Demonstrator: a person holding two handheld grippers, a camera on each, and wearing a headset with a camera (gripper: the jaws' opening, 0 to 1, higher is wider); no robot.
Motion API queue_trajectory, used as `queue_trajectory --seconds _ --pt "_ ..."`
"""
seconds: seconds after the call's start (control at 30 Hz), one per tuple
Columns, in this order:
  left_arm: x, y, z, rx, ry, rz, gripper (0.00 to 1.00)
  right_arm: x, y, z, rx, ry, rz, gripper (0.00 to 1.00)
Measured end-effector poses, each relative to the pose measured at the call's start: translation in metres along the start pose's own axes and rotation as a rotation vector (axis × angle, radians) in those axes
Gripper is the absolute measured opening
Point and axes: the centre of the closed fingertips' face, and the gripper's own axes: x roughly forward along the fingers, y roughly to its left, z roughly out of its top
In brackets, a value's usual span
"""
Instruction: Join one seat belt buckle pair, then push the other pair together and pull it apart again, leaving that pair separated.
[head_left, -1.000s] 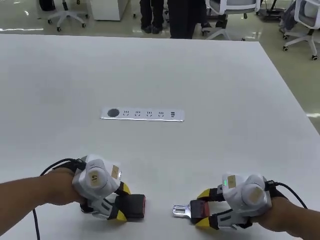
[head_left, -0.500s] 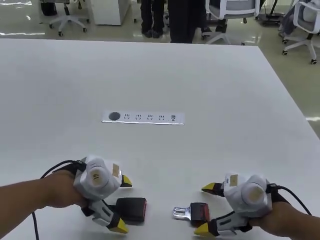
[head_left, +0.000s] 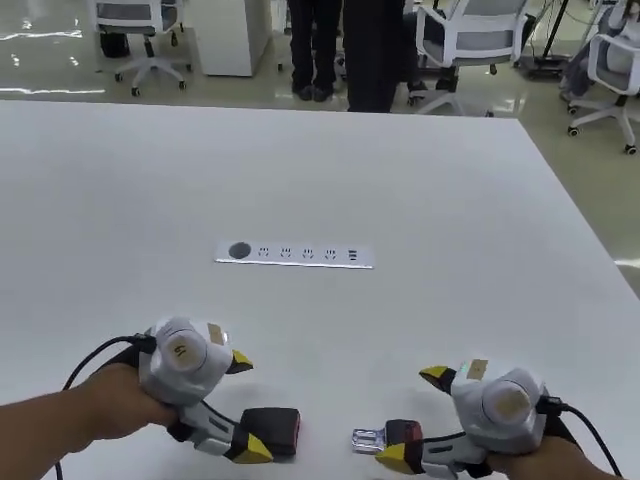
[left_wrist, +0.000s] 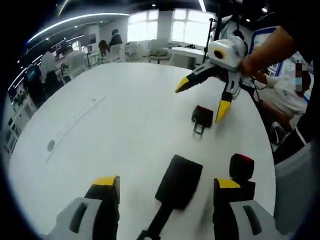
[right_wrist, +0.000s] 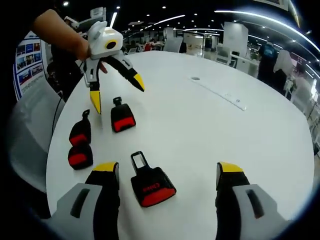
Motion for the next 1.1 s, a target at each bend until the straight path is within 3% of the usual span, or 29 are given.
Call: queue_trajectory --seconds 0.13,0.23,0.3,0.43,0.5,0.67,0.77,0.93,1.1 --pt "-0.014 0.01 0.0 -0.077 -0.055 0.072 0.8 -0.01 0.006 0.012 0.022 -0.034 -0.06 0.79" --pt "-0.026 0.015 0.003 -0.124 -0.107 0.122 0.81 -0.015 0.0 0.02 0.057 -0.065 -0.107 0.81" --pt "-0.038 0.014 0.01 -0.156 -0.134 0.151 0.81 -0.019 -0.001 0.023 0.088 -0.085 -0.143 0.82" --pt "-0.055 0.015 0.009 -0.182 -0.177 0.219 0.82 -0.025 0.002 0.027 0.116 -0.112 -0.184 0.84" --pt "-0.065 0.008 0.016 -0.195 -0.215 0.243 0.82 -0.031 0.007 0.032 0.126 -0.129 -0.204 0.84" --pt "-0.08 0.0 0.011 -0.231 -0.248 0.275 0.83 -0.041 0.016 0.032 0.148 -0.15 -0.242 0.85" --pt "-0.093 -0.001 0.009 -0.282 -0.315 0.314 0.87 -0.049 0.025 0.035 0.152 -0.166 -0.256 0.85" --pt "-0.109 -0.016 -0.004 -0.315 -0.333 0.333 0.9 -0.063 0.045 0.033 0.144 -0.18 -0.274 0.86" --pt "-0.124 -0.031 -0.013 -0.331 -0.356 0.35 0.93 -0.071 0.052 0.028 0.141 -0.187 -0.292 0.88"
